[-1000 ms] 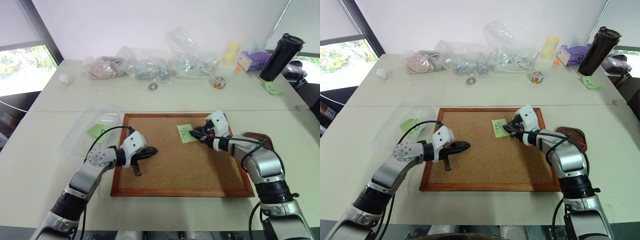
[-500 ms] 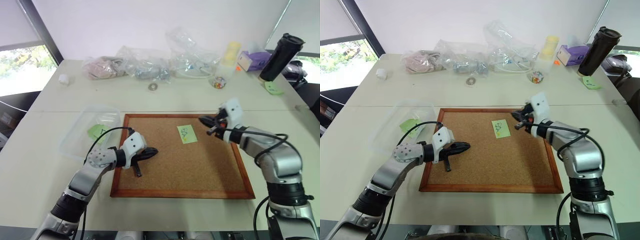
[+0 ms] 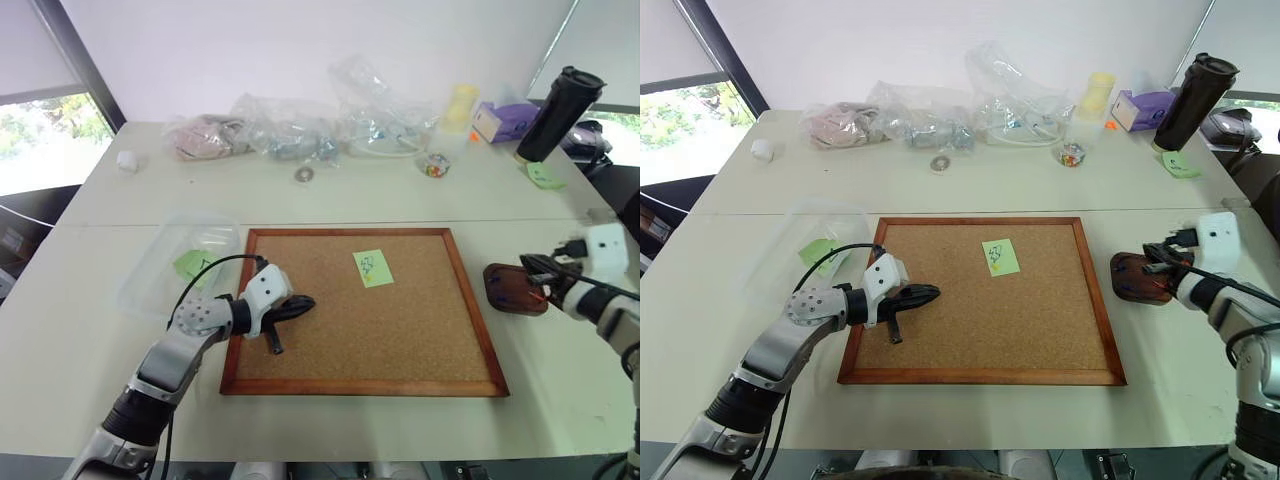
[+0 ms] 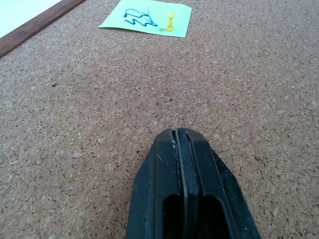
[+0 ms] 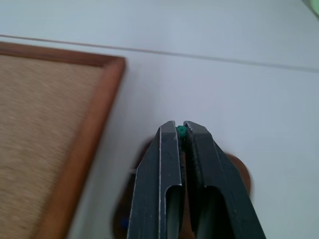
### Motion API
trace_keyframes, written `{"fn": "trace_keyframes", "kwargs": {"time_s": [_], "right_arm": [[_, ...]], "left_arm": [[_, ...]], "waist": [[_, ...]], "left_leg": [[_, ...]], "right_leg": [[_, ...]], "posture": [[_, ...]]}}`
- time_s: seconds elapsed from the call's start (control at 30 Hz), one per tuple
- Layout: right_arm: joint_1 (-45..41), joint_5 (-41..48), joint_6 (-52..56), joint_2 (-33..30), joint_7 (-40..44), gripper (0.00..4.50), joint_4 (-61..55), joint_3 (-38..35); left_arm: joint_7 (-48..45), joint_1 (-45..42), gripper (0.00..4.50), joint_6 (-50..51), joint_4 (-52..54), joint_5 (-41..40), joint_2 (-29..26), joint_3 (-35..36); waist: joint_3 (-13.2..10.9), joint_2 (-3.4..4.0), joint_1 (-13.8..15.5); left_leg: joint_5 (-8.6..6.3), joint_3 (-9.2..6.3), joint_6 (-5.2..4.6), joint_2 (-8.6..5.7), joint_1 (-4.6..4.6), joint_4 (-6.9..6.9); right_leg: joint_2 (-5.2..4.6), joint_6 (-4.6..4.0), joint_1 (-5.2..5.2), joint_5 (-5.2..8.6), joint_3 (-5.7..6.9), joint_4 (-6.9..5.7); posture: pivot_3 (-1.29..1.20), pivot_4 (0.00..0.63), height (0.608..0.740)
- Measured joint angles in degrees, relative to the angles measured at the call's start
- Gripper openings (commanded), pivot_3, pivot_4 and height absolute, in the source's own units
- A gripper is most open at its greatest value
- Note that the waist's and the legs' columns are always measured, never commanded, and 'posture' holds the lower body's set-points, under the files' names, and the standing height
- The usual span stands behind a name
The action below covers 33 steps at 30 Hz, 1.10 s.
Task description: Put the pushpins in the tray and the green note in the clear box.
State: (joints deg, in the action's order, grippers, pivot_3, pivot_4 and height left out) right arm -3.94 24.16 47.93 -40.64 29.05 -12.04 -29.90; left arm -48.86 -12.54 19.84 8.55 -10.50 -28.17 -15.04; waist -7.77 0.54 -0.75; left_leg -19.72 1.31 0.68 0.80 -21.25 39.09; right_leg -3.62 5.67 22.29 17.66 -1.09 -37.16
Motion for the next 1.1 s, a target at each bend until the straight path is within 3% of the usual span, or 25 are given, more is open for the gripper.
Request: {"fn": "trace_keyframes", "kwargs": {"time_s": [0.2, 0.23, 0.3, 0.53, 1.0, 1.1], "right_arm": [[1.3, -0.5, -0.7, 0.7, -0.2, 0.05, 2.2, 0.6], [1.3, -0.5, -0.8, 0.9, -0.3, 0.33, 2.3, 0.9], [1.6, -0.5, -1.1, 1.0, -0.5, 0.96, 2.7, 1.6], [1.7, -0.3, -0.8, 1.3, -0.4, 4.47, 3.2, 1.9], [-1.8, 6.8, 3.6, 0.8, 1.6, 4.47, -3.1, 1.5], [-4.0, 8.8, 4.9, -0.2, 3.9, 4.47, -6.9, 5.9]], "left_arm": [[-0.1, -0.2, 0.0, 0.0, -0.1, 0.0, 0.0, 0.0], [-0.2, -0.2, 0.0, 0.0, -0.1, 0.0, 0.0, -0.1], [-0.2, -0.2, 0.0, 0.0, 0.0, 0.0, 0.1, -0.1], [-0.2, -0.2, 0.0, 0.0, 0.0, 0.0, 0.1, -0.1], [-0.1, -0.1, 0.0, 0.0, 0.0, 0.0, 0.2, -0.1], [0.0, 0.1, 0.0, 0.0, 0.0, 0.0, 0.0, 0.1]], "waist": [[0.0, 0.0, 0.0], [0.0, 0.0, 0.0], [0.0, -0.02, 0.0], [0.0, -0.03, 0.0], [0.0, -0.04, 0.1], [0.0, -0.03, -0.1]], "left_leg": [[0.0, 0.0, 0.0, 0.0, -0.01, 0.01], [0.0, 0.01, 0.0, 0.0, -0.02, 0.01], [0.0, 0.01, 0.0, 0.0, -0.02, 0.0], [0.0, 0.0, 0.0, 0.0, -0.02, 0.0], [0.0, -0.02, 0.0, 0.01, -0.04, 0.0], [0.0, -0.02, 0.0, 0.01, -0.01, 0.0]], "right_leg": [[0.02, 0.0, 0.01, 0.0, 0.0, 0.0], [0.02, 0.0, 0.02, 0.0, 0.0, 0.0], [0.02, 0.0, 0.02, 0.0, 0.0, 0.01], [0.03, 0.0, 0.02, 0.0, 0.0, 0.01], [0.03, 0.0, 0.03, 0.0, 0.0, 0.01], [0.02, 0.0, 0.02, 0.0, -0.01, 0.01]], "posture": [[0.0, 0.15, 0.74], [0.0, 0.15, 0.74], [0.0, 0.15, 0.74], [0.0, 0.15, 0.74], [0.0, 0.15, 0.74], [0.0, 0.15, 0.74]]}}
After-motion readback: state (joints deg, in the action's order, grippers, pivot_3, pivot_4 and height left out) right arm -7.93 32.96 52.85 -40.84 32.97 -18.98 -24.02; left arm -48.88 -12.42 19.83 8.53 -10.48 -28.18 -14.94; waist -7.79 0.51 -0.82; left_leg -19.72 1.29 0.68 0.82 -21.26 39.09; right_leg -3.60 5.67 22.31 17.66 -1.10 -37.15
